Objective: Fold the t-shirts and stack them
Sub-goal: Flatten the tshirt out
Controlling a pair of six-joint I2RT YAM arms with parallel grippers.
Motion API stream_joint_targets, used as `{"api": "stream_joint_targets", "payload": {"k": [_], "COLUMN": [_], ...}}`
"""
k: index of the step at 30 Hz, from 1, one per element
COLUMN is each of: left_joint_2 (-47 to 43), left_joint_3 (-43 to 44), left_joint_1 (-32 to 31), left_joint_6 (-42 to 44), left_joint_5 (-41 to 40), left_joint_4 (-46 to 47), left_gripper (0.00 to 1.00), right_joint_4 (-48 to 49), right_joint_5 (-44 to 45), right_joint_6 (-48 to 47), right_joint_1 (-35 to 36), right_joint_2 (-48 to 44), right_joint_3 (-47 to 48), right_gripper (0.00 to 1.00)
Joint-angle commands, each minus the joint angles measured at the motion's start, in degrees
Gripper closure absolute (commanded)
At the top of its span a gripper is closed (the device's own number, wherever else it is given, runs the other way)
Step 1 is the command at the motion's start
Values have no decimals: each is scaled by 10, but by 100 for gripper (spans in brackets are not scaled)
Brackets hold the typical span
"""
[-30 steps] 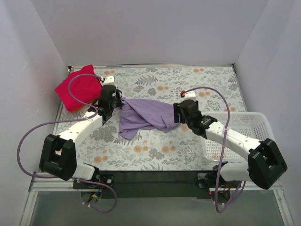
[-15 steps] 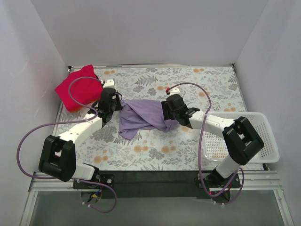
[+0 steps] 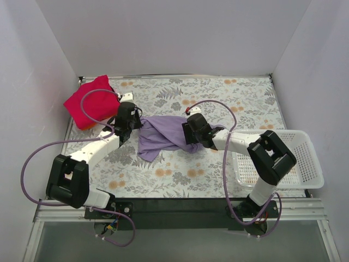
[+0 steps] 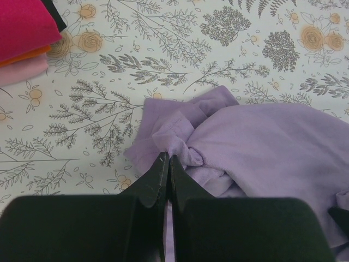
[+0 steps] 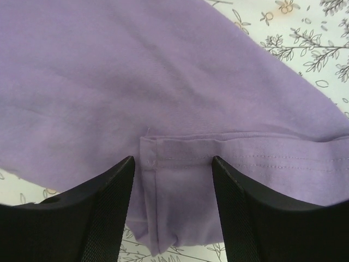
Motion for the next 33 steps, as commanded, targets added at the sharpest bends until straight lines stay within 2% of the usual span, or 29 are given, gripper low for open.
{"api": "stream_joint_targets", "payload": {"k": [1,4,5,6,9,11,12,19,25,30,31,32,33], "left_joint_2": [-7,-10,-11,-12,-15,-16,-16,-34,-75,-93,-91,-89,-85], "left_joint_3": [1,0,0,0,-2,-2,-3,-9,-22,-34,-39,-47,-54], "left_joint_1": [4,4,4,4,4,4,4,3,0,-53,-65,-75,-100], "left_joint_6": [1,1,1,1,1,1,1,-1,14,23,21,20,18], "left_joint_5": [0,0,0,0,1,3,4,-3,-10,47,76,89,102], "left_joint_4": [-1,-1,-1,-1,-2,-2,-1,-3,-7,-4,0,8,14], "left_gripper": [100,100,100,100,100,100,100,100,100,100,99,94,79], "right_joint_4": [18,15,13,12,9,4,1,-33,-84,-109,-113,-127,-134], "right_joint_5": [-5,0,3,9,24,28,34,93,177,221,234,239,248], "right_joint_6": [1,1,1,1,1,-1,-3,-17,-23,-17,-15,-13,-12], "right_joint_1": [1,1,1,1,1,1,2,1,1,1,-1,-3,-7], "right_joint_2": [15,15,9,6,-13,-30,-35,-116,-238,-346,-367,-377,-386], "right_joint_3": [25,26,25,23,16,15,10,-1,-6,-33,-36,-37,-39], "right_gripper": [49,57,68,75,90,92,99,99,99,99,99,99,99]}}
